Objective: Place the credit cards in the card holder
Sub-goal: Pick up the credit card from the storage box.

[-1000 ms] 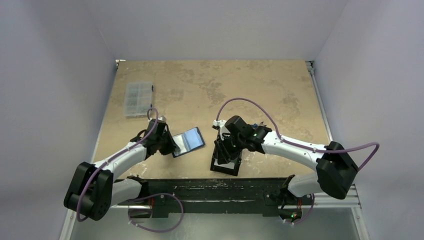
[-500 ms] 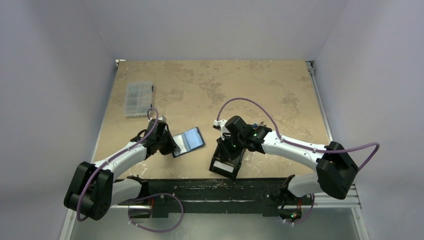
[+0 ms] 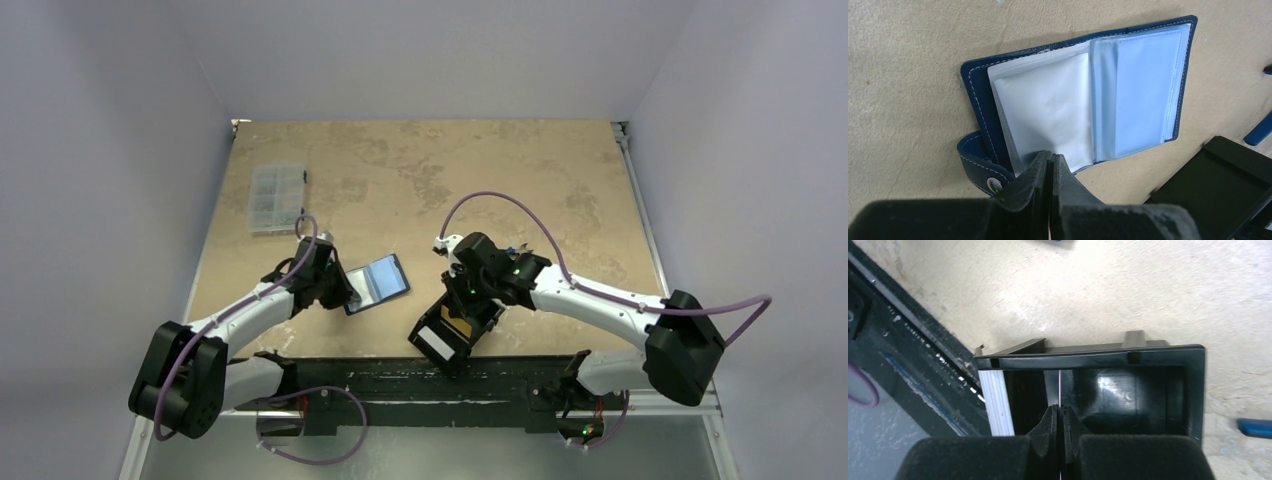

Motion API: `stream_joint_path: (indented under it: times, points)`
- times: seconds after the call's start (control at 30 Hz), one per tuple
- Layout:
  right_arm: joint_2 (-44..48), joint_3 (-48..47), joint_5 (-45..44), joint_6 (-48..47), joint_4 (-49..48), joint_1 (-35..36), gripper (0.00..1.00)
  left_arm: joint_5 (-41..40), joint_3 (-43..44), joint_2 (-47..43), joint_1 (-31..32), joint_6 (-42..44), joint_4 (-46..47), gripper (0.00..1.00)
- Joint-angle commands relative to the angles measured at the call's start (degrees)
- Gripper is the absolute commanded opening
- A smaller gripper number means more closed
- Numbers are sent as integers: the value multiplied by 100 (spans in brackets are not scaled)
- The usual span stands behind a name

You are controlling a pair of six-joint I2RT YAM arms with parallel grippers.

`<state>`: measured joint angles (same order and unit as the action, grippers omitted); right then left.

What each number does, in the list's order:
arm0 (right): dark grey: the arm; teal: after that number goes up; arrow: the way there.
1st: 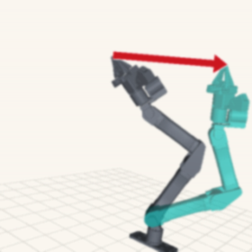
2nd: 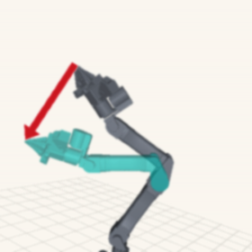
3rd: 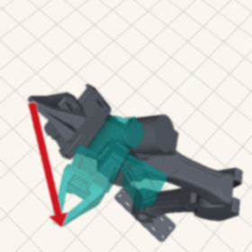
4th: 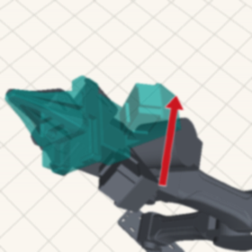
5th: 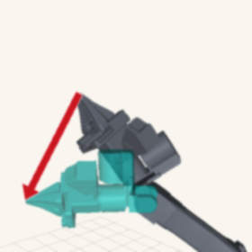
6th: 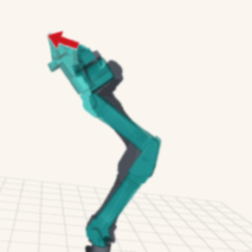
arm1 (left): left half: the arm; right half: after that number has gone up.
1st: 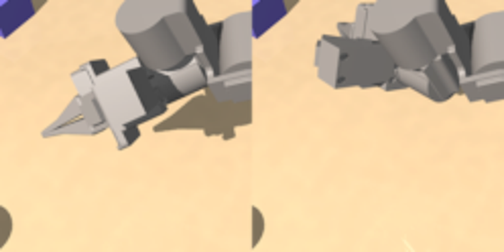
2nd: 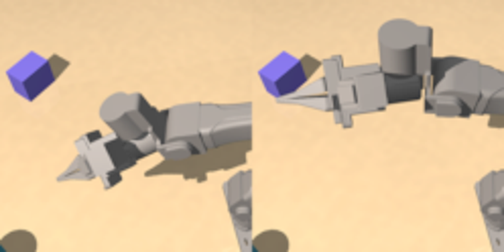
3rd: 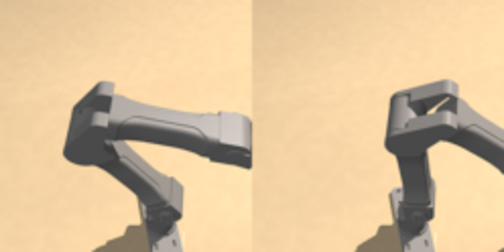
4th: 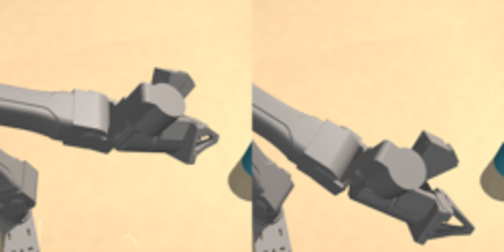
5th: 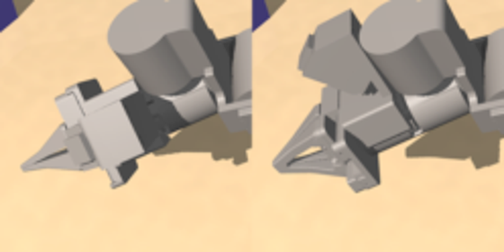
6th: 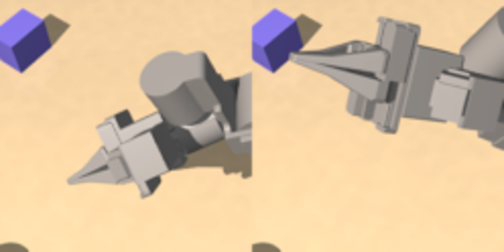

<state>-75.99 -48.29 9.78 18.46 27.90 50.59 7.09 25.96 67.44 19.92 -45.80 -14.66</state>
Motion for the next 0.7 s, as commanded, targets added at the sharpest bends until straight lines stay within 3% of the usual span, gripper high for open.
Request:
stream_joint_path:
  times: [0.0,0.23,0.47,0.67]
  points:
    - [273,-295,-686,104,127,13,0,-41,183,59,-28,148,-58,0]
    - [670,-509,-1009,162,293,13,0,-150,366,-108,-24,224,-316,0]
    - [883,-1336,-1167,230,581,13,0,-49,402,-210,-24,264,-375,0]
    - [215,-1749,-420,721,-922,13,0,112,432,-230,-24,322,-275,2]
